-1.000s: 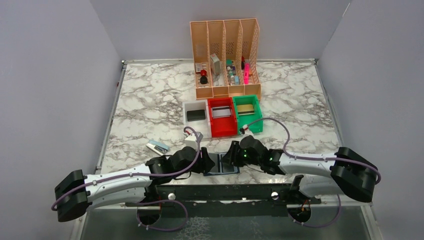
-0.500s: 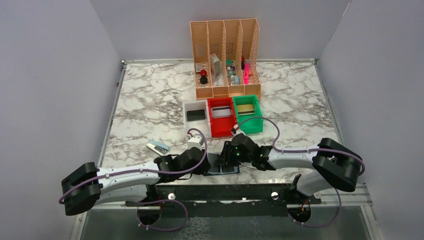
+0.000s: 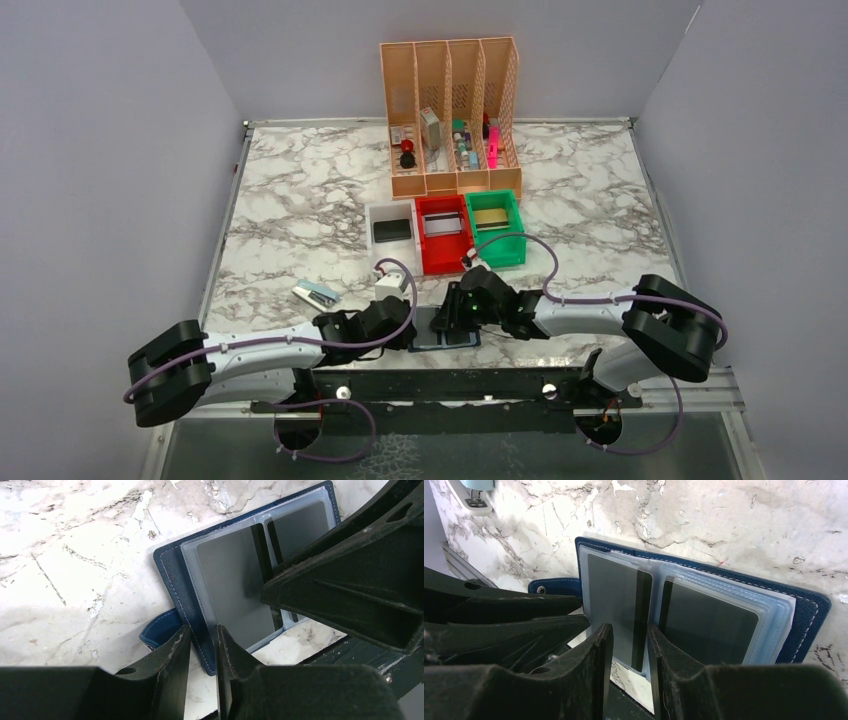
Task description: Take the credit cards out of the card holder
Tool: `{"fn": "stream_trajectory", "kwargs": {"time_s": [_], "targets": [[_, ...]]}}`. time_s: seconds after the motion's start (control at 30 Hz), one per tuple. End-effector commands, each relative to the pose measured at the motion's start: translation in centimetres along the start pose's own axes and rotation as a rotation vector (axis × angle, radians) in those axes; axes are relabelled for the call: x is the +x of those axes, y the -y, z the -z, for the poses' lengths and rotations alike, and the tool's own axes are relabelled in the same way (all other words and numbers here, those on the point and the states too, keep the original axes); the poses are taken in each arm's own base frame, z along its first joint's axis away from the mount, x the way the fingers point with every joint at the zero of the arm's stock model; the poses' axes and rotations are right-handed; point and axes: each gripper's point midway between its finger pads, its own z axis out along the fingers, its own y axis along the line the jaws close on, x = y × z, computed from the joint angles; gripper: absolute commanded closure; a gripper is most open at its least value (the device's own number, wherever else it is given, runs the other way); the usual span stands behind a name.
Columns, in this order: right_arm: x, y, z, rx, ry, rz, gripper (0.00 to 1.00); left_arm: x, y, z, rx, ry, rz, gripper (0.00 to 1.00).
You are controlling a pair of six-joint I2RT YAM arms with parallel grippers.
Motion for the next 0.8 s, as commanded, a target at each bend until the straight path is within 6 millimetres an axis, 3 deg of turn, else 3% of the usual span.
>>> {"fn": "stream_trajectory", "kwargs": {"time_s": [0.0,0.57,0.77], "targets": [[-0.3,0.6,0.0,0.040,0.023,-0.017,0.64,0.1,0.3,-0.6,0.023,0.018,-0.005,0.73],[-0.5,1.6,0.6,0.063,0.062,-0.063,0.63,2.2,-1.6,-1.6,-0.055,-0.043,-0.010,0.84],[-0.1,0.4,0.6,-0.025,0.049,-0.049,0.80,2.3,-1.6,-1.8,-0.058,-0.053,-0.017,0.87]]}}
